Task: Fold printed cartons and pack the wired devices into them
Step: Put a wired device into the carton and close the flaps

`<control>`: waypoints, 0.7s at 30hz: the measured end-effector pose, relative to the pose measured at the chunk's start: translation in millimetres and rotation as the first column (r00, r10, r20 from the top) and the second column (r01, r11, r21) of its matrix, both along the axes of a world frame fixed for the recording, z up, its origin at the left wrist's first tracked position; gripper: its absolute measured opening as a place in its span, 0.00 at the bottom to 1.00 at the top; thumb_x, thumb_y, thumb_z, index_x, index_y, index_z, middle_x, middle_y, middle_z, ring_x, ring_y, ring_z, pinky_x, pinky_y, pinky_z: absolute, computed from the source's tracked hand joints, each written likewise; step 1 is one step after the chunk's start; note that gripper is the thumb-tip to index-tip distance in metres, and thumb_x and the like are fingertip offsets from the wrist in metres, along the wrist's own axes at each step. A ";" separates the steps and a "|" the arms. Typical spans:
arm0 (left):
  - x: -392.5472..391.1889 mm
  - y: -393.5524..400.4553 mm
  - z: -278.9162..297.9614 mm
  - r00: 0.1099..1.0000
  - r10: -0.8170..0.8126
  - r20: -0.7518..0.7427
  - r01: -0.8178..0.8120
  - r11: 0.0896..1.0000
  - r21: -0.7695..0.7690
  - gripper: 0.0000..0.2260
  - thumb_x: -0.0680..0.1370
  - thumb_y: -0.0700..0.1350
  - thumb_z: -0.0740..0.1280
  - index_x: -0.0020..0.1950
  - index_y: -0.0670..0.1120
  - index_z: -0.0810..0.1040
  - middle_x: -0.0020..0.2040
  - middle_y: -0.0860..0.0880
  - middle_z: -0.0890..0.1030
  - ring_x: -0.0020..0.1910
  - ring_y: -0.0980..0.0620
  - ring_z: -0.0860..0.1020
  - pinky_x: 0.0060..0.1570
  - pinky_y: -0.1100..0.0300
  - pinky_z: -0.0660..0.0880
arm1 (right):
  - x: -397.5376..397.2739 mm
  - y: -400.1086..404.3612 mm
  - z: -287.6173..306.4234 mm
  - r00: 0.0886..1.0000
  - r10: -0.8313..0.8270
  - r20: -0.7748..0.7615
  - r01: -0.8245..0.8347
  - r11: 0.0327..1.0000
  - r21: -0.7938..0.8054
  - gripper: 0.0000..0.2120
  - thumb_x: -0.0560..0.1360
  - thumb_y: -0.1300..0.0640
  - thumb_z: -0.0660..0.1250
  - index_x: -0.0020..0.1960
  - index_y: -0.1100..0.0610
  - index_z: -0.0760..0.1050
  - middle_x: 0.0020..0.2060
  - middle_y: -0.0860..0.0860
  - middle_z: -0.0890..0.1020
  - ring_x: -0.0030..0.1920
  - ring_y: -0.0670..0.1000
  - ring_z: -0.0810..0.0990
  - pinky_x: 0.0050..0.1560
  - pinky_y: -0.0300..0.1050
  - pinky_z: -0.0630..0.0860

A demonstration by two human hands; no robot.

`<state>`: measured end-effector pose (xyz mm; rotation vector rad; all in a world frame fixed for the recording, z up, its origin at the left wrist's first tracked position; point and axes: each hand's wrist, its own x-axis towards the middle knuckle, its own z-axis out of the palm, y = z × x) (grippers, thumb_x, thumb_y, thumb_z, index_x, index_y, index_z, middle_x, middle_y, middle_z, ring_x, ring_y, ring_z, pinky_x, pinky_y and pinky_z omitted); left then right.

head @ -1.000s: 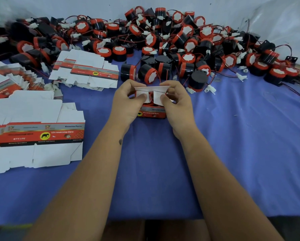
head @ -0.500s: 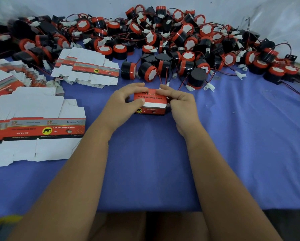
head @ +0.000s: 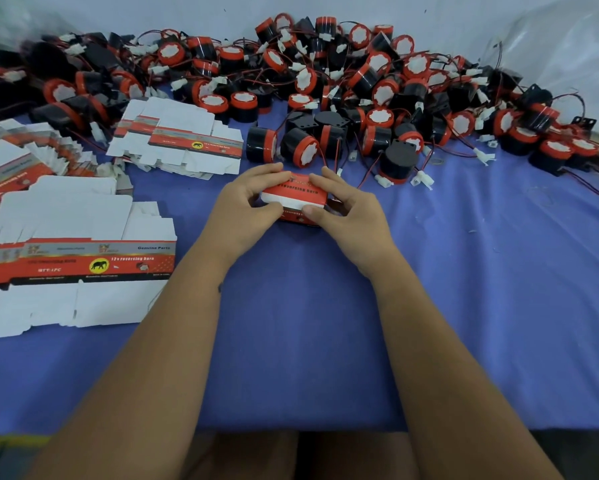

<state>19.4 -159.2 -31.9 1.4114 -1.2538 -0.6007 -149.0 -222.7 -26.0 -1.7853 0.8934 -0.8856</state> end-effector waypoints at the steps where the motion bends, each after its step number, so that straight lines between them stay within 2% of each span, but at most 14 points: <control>1: 0.3 -0.7 -0.3 1.000 0.010 0.023 -0.010 1.000 -0.001 0.21 0.77 0.32 0.66 0.63 0.55 0.78 0.67 0.58 0.73 0.68 0.57 0.71 0.58 0.68 0.74 | 1.1 -0.7 0.7 1.000 -0.016 0.001 0.016 1.000 -0.004 0.23 0.74 0.60 0.73 0.69 0.54 0.74 0.73 0.49 0.69 0.73 0.46 0.65 0.68 0.47 0.72; 5: 0.5 -0.8 -0.5 0.996 0.036 0.086 -0.035 0.999 -0.005 0.20 0.78 0.33 0.67 0.66 0.50 0.78 0.69 0.55 0.73 0.67 0.57 0.71 0.61 0.67 0.73 | 4.0 0.0 1.2 0.999 -0.046 -0.018 0.045 0.998 -0.052 0.22 0.75 0.60 0.72 0.68 0.54 0.75 0.73 0.49 0.70 0.73 0.45 0.65 0.64 0.32 0.71; 8: -2.2 0.5 1.8 0.998 0.036 0.045 -0.036 0.999 -0.006 0.20 0.78 0.32 0.67 0.63 0.53 0.78 0.69 0.54 0.74 0.64 0.60 0.72 0.60 0.67 0.74 | 3.2 1.0 0.2 0.998 -0.054 -0.014 0.053 0.996 -0.071 0.21 0.76 0.60 0.71 0.68 0.53 0.74 0.73 0.48 0.69 0.72 0.45 0.67 0.58 0.24 0.70; 13: -4.3 -0.5 5.9 0.999 0.045 0.009 -0.044 0.999 -0.021 0.18 0.77 0.33 0.66 0.58 0.56 0.79 0.65 0.55 0.75 0.62 0.61 0.73 0.56 0.71 0.74 | 5.5 2.5 -0.3 0.992 -0.111 -0.055 0.099 0.978 -0.183 0.20 0.77 0.59 0.70 0.68 0.55 0.75 0.72 0.51 0.69 0.72 0.46 0.66 0.58 0.22 0.67; 16: -6.0 -1.8 6.0 0.998 0.054 -0.040 -0.055 0.998 -0.027 0.19 0.77 0.35 0.67 0.58 0.58 0.78 0.61 0.57 0.77 0.62 0.59 0.74 0.53 0.70 0.75 | 6.9 1.9 1.1 0.987 -0.138 -0.082 0.114 0.962 -0.247 0.19 0.77 0.59 0.69 0.68 0.57 0.75 0.68 0.52 0.70 0.67 0.45 0.69 0.63 0.33 0.71; 18: -7.2 -1.5 6.6 0.996 0.066 -0.066 -0.070 0.996 -0.052 0.19 0.77 0.36 0.67 0.57 0.60 0.76 0.57 0.60 0.78 0.60 0.60 0.76 0.51 0.72 0.75 | 6.9 1.8 2.3 0.987 -0.146 -0.075 0.122 0.958 -0.261 0.18 0.77 0.58 0.69 0.67 0.57 0.76 0.64 0.50 0.72 0.61 0.41 0.70 0.60 0.29 0.71; 21: -7.3 -1.4 5.8 0.992 0.082 -0.092 -0.089 0.993 -0.080 0.15 0.77 0.37 0.69 0.52 0.58 0.79 0.58 0.58 0.80 0.60 0.59 0.77 0.55 0.67 0.76 | 6.3 2.4 3.6 0.987 -0.157 -0.027 0.145 0.956 -0.257 0.17 0.77 0.59 0.70 0.65 0.55 0.78 0.58 0.48 0.75 0.57 0.41 0.72 0.54 0.24 0.69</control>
